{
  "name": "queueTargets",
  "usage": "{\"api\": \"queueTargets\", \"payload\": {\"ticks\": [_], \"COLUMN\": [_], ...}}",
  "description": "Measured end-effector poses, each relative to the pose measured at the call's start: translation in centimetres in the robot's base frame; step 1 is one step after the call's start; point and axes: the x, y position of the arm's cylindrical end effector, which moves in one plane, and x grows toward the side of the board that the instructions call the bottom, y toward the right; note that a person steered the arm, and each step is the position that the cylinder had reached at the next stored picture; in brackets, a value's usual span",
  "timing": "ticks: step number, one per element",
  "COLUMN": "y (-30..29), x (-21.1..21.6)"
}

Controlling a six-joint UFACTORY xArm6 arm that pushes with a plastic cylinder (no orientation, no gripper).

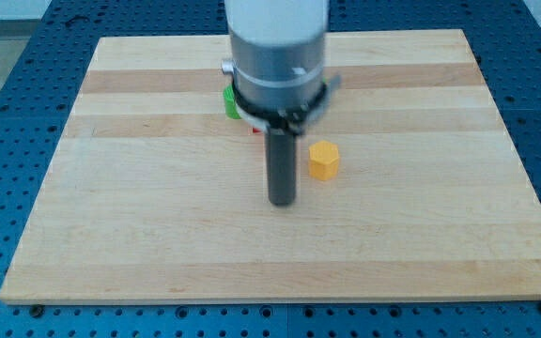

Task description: Push the yellow hexagon below to the green star

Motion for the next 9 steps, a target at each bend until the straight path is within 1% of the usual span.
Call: {"api": "queueTargets", "payload": {"ticks": [1,2,3,4,6,8,9], "y": [5.8,7.5,7.3,5.7,5.9,6.0,6.0], "x": [-0.1,-0.7,-3.2,-3.2,-6.8,-8.7,-8.7]}}
